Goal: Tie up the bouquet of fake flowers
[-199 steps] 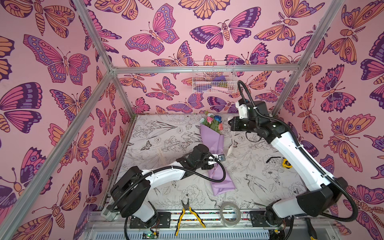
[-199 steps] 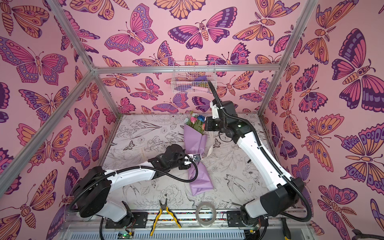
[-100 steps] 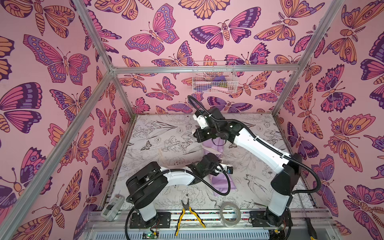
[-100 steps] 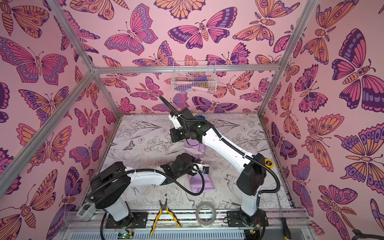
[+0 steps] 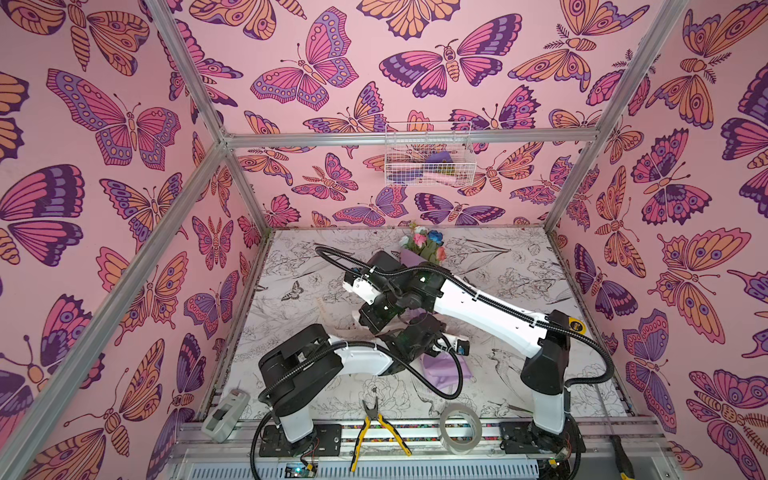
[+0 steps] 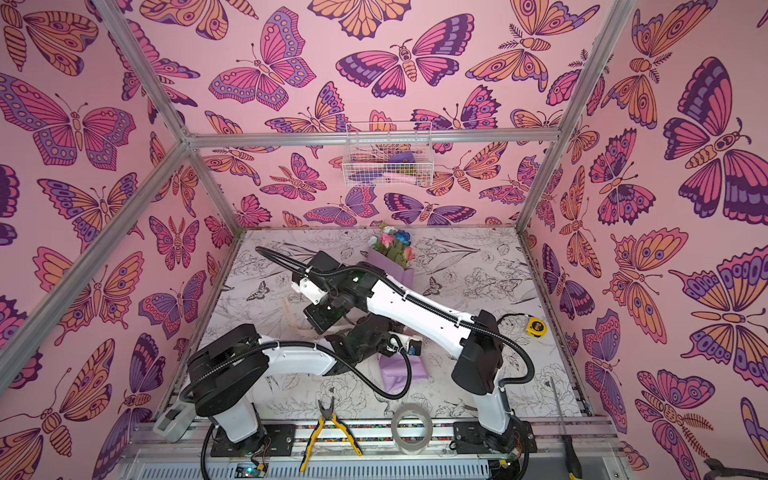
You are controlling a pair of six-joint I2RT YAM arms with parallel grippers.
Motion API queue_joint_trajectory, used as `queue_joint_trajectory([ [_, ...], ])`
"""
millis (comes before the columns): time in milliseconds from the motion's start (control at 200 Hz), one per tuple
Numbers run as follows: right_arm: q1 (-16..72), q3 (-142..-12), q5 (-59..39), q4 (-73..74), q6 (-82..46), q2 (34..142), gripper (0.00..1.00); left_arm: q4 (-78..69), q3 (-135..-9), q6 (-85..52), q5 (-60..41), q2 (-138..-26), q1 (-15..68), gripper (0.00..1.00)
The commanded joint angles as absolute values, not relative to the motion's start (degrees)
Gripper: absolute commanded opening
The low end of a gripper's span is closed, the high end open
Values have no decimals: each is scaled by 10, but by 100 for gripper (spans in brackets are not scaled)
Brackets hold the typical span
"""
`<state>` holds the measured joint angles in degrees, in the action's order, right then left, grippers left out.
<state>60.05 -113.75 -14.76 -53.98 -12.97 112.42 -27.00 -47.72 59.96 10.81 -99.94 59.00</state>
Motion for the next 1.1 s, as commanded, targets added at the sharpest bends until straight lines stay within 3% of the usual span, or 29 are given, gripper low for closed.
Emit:
queue_joint_trajectory([
  [0, 603, -1137, -163, -601, -94, 1131, 18, -277, -469, 581, 119, -1014, 597, 0],
  [75, 604, -1137, -149, -611, -89, 1126, 31, -278, -469, 576, 121, -1017, 597, 0],
  [160, 604, -1138, -132, -613, -84, 1115, 40, -279, -470, 570, 123, -1017, 597, 0],
  [406, 584, -1155, 18, -615, -127, 1075, 47, -282, -465, 546, 116, -1005, 597, 0],
  [446, 570, -1154, 46, -611, -140, 1059, 59, -283, -463, 540, 113, -1003, 597, 0],
  [536, 536, -1135, 82, -593, -164, 1019, 67, -289, -460, 523, 111, -998, 595, 0],
  [586, 509, -1109, 106, -574, -181, 987, 78, -294, -458, 512, 110, -996, 592, 0],
  [851, 372, -912, 188, -489, -270, 795, 82, -310, -444, 426, 85, -972, 559, 0],
  [956, 359, -838, 238, -467, -279, 730, 92, -311, -446, 369, 81, -962, 537, 0],
  [1096, 359, -748, 244, -440, -273, 664, 92, -308, -447, 311, 80, -952, 513, 0],
])
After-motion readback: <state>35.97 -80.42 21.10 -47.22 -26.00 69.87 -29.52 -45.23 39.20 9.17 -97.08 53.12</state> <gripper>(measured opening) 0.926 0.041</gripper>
